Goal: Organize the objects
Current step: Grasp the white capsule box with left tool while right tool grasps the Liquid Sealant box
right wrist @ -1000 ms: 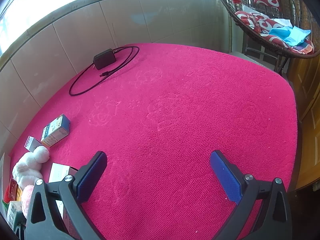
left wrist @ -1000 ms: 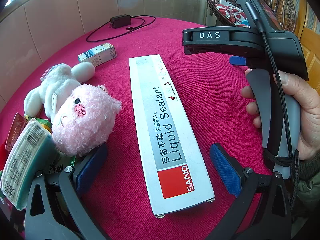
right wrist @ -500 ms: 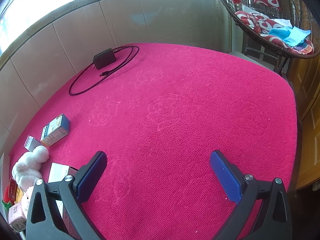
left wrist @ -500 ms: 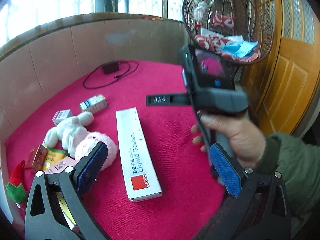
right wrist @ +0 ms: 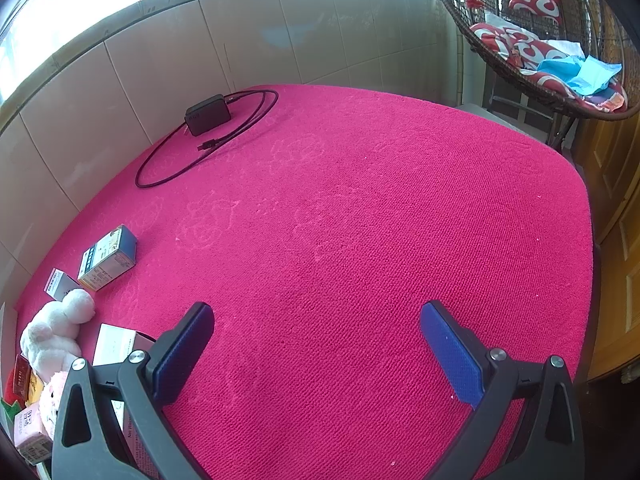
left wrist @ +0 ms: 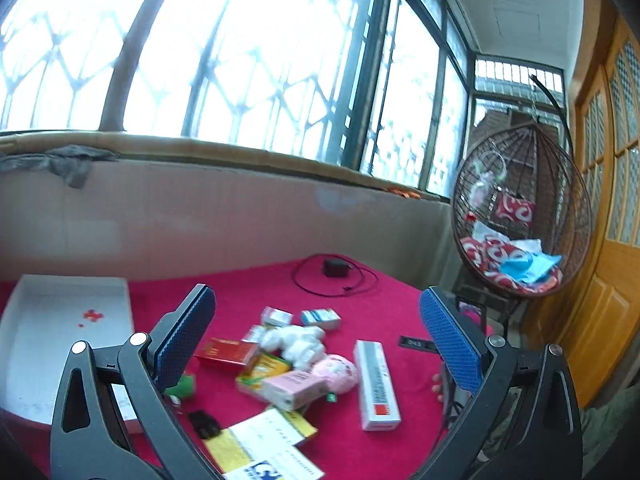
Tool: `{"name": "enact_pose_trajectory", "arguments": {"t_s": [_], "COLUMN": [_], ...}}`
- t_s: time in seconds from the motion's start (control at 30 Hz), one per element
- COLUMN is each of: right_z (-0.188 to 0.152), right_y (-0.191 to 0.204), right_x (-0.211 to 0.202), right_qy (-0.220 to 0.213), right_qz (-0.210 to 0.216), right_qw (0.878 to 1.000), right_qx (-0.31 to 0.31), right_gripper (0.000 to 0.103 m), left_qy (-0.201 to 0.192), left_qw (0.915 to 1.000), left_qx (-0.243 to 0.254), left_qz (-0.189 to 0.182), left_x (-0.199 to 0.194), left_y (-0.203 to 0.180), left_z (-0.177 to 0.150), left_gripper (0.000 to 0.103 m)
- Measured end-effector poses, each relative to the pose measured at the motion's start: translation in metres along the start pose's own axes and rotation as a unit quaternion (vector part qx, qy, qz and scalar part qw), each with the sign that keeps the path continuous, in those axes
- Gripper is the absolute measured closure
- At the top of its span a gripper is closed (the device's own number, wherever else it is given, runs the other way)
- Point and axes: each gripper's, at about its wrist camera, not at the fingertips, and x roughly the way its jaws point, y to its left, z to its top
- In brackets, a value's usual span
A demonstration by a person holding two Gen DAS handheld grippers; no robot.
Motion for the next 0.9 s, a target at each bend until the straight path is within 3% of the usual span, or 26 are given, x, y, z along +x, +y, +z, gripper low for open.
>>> {"name": "enact_pose_trajectory", "arguments": {"t_s": [0.17,0.23,0.3,0.43,0.53,0.63,0.73,0.8,0.9], "right_z": [0.0,0.0,0.0,0.0,0.0,-0.007,-0.02,-0.028,-0.045], "right_y": [0.0,0.0,-0.001,-0.005,-0.011,-0.017,-0.012,-0.003,0.021], "right_x": [0.0,0.0,-0.001,-0.002,-0.007,-0.018,-0.038,-0.056,-0.083], "right_qy": [0.0,0.0,-0.001,-0.005,-0.012,-0.014,0.001,0.005,0.01], "right_qz": [0.0,0.0,0.002,0.013,0.035,0.061,0.102,0.134,0.164], "right_qw": [1.0,1.0,1.0,1.0,0.999,0.998,0.995,0.99,0.982], "right_qx": [0.0,0.0,0.002,0.01,0.024,0.026,-0.005,-0.035,-0.096], "right_gripper": [0.0,0.0,0.0,0.0,0.0,0.0,0.0,0.0,0.0], "left_qy": [-0.057,-0.038,0.002,0.106,0.173,0.21,0.239,0.253,0.26], "left_qw": [0.9949,0.9931,0.9931,0.9899,0.9777,0.9628,0.9513,0.9466,0.9464], "left_qx": [0.004,0.02,0.036,0.066,0.117,0.169,0.187,0.188,0.172], "left_qz": [0.083,0.109,0.112,0.067,0.024,-0.015,-0.053,-0.067,-0.082], "left_x": [-0.058,-0.065,-0.065,-0.043,-0.016,0.011,0.035,0.047,0.057], "left_y": [0.036,0.045,0.056,0.065,0.045,0.024,0.012,0.01,0.012], "left_z": [-0.007,-0.014,-0.025,-0.058,-0.093,-0.119,-0.136,-0.143,-0.145], "left_gripper": [0.0,0.0,0.0,0.0,0.0,0.0,0.0,0.0,0.0]}}
